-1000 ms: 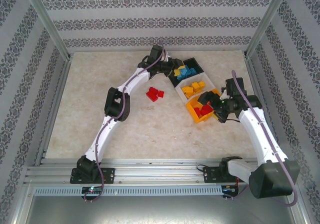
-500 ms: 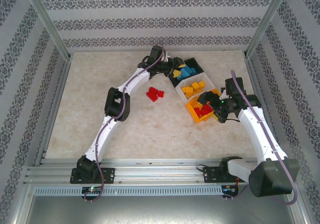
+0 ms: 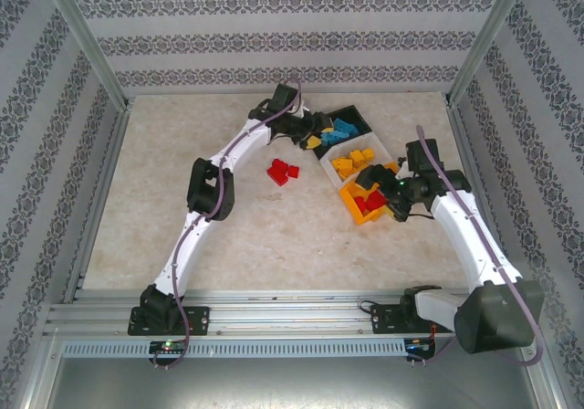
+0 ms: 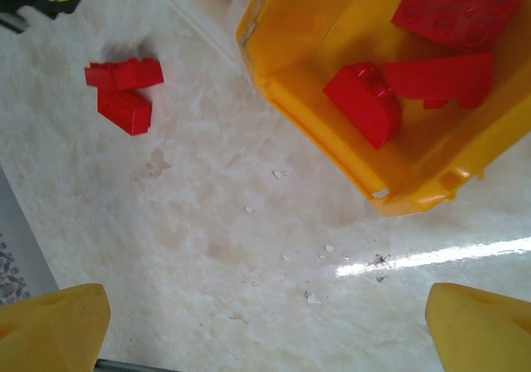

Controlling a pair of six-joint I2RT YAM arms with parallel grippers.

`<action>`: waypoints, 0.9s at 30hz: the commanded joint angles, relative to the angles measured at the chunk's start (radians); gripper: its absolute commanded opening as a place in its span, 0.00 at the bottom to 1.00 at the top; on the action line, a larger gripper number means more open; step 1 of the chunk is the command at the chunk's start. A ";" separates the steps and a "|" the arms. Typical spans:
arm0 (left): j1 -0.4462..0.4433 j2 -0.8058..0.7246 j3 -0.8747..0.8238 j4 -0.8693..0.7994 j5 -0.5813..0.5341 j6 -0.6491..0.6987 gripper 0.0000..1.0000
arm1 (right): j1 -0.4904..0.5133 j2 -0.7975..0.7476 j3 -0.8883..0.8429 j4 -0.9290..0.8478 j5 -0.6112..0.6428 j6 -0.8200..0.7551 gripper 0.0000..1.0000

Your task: Sort the legos into containers by color

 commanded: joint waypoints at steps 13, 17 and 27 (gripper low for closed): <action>0.049 -0.588 -0.697 -0.341 -0.435 0.622 0.69 | 0.277 0.254 0.161 0.090 0.059 0.073 0.98; 0.049 -0.601 -0.792 -0.295 -0.434 0.617 0.70 | 0.304 0.288 0.201 0.076 0.062 0.062 0.98; 0.021 -0.492 -0.710 -0.321 -0.440 0.653 0.72 | 0.298 0.255 0.187 0.028 0.078 0.027 0.98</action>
